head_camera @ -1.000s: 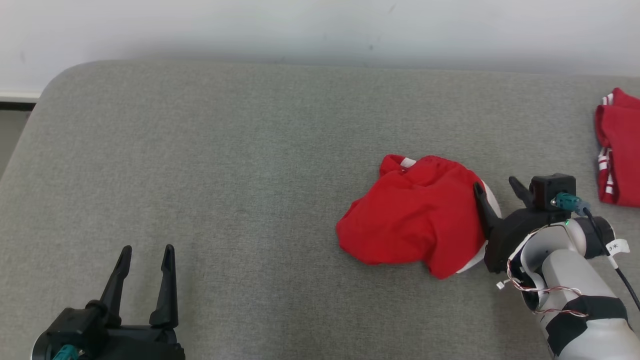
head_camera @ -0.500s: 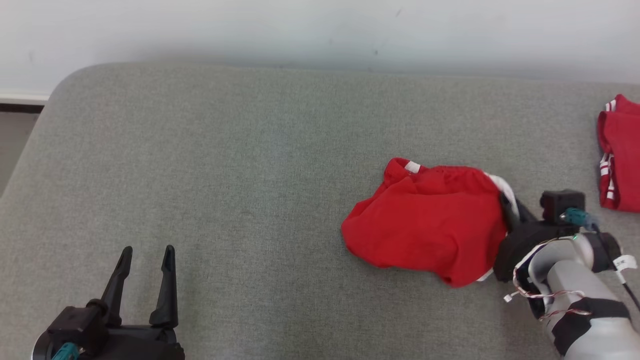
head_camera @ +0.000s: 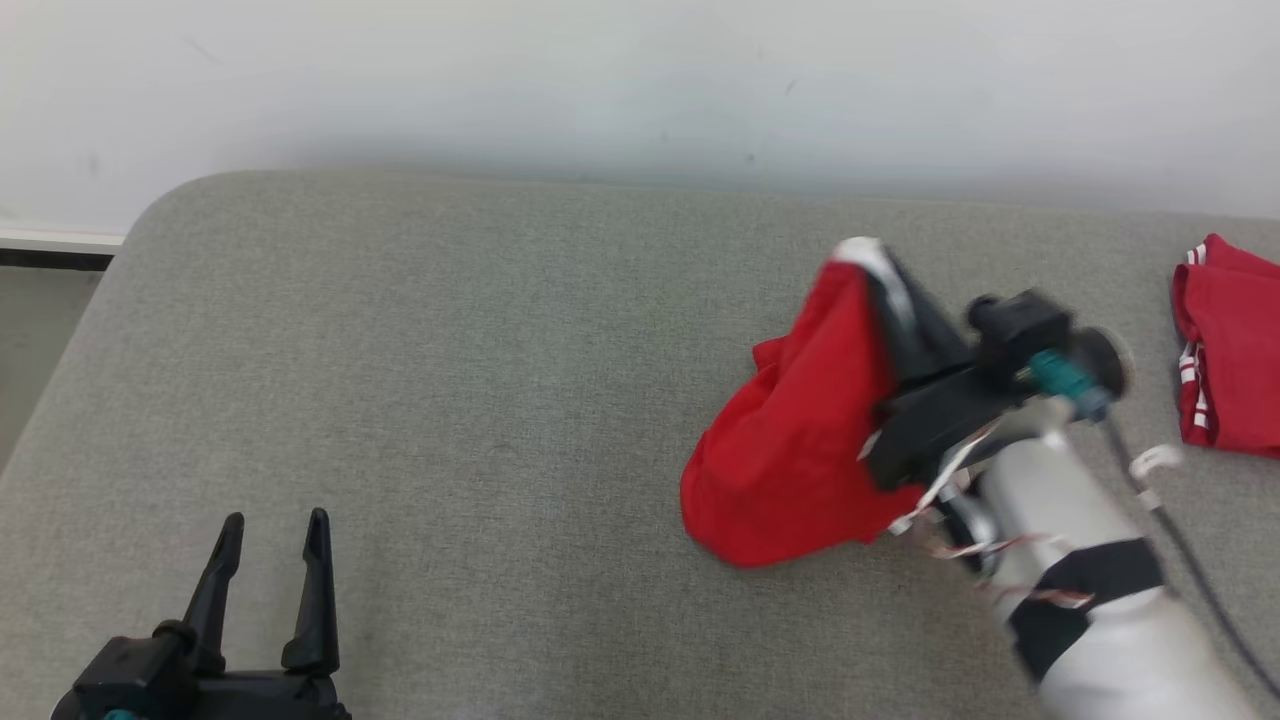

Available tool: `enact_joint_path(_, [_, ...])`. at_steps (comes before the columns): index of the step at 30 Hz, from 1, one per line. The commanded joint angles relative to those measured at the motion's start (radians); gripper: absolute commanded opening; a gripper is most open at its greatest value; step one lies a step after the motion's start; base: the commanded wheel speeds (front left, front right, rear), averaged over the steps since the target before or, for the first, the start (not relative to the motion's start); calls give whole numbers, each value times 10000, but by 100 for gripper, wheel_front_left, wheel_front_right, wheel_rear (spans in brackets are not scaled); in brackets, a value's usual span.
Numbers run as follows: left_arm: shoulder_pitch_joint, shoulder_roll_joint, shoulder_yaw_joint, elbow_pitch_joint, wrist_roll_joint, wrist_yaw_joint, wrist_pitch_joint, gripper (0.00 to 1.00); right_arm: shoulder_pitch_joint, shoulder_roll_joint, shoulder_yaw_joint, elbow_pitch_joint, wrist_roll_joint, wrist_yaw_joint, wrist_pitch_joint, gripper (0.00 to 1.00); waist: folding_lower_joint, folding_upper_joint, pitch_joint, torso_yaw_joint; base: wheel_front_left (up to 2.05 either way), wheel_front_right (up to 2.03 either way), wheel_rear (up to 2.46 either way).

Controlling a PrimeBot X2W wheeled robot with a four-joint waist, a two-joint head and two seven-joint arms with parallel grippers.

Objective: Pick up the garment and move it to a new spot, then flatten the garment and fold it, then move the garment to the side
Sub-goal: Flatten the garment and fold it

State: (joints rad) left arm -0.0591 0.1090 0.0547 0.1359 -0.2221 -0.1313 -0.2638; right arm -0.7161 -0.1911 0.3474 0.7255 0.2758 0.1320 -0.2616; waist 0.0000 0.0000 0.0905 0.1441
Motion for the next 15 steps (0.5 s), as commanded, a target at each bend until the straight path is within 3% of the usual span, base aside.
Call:
enact_joint_path(1, [135,-54,82,-91,114,20,-5,100,363,229,355,-379,-63,-30,-35,0,0,0,-80,97,0,0,0])
enact_joint_path(8, [274,-139,293,-140,154,20,-5,100,1479,1107,2881,-1541,162,-30,-13,0,0,0,-143,381,0,0,0])
enact_joint_path(11, [250,-183,227,-118,173,20,-3,100,2098,1305,4194,-1375,267,-30,22,0,0,0,-111,569,0,0,0])
enact_joint_path(15, [231,-224,264,-87,164,20,-5,100,2478,1369,4751,-1014,477,-30,4,0,0,0,-78,618,0,0,0])
